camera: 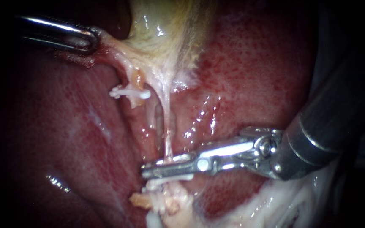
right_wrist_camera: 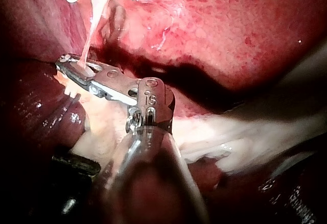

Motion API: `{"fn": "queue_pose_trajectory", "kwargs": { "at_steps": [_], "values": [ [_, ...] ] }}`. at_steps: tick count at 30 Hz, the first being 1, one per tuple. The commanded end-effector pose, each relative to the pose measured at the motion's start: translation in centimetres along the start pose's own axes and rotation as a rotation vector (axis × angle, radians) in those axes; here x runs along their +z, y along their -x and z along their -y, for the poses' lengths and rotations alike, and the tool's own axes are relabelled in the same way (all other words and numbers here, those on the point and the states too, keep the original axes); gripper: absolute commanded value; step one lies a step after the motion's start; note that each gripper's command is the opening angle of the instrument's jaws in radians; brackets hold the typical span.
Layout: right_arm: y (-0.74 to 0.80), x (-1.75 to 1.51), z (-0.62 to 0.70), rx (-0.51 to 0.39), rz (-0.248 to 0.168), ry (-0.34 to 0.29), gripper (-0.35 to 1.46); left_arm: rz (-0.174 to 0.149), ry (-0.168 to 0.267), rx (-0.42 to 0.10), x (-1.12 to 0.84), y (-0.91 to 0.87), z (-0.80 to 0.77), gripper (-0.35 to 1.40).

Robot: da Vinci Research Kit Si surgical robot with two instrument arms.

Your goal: Going back second clip right tube

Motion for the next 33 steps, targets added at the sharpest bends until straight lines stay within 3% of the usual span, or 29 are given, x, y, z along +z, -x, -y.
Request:
{"fn": "queue_pose_trajectory", "kwargs": {
  "at_steps": [1,3,5,12,19,23,27,33],
  "values": [
    [0.01,0.02,-0.01,-0.023,-0.004,0.000,-0.07,0.000,0.001,0.000,0.00,0.00,0.00,-0.35],
    [-0.01,0.05,-0.03,-0.047,-0.013,0.011,0.34,0.000,0.001,0.000,-0.01,0.00,0.00,-0.35],
    [-0.02,0.09,-0.06,-0.089,-0.018,0.058,0.46,0.000,0.001,0.000,-0.01,0.00,0.00,-0.35],
    [-0.01,0.03,-0.10,-0.306,0.041,0.183,0.50,0.000,0.000,0.001,-0.01,0.01,0.00,-0.35],
    [0.00,-0.19,-0.05,-0.430,0.074,0.236,0.50,0.000,0.000,0.001,-0.01,0.02,0.00,-0.35],
    [0.02,-0.31,-0.04,-0.474,0.080,0.231,0.50,0.000,0.000,0.002,-0.01,0.03,0.00,-0.35],
    [-0.01,-0.57,0.09,-0.570,0.097,0.239,0.50,0.001,0.001,0.002,-0.03,0.04,0.00,-0.35],
    [-0.18,-1.07,0.38,-0.699,0.155,0.283,0.50,0.001,0.002,0.002,-0.04,0.05,0.00,-0.35]
  ]
}}
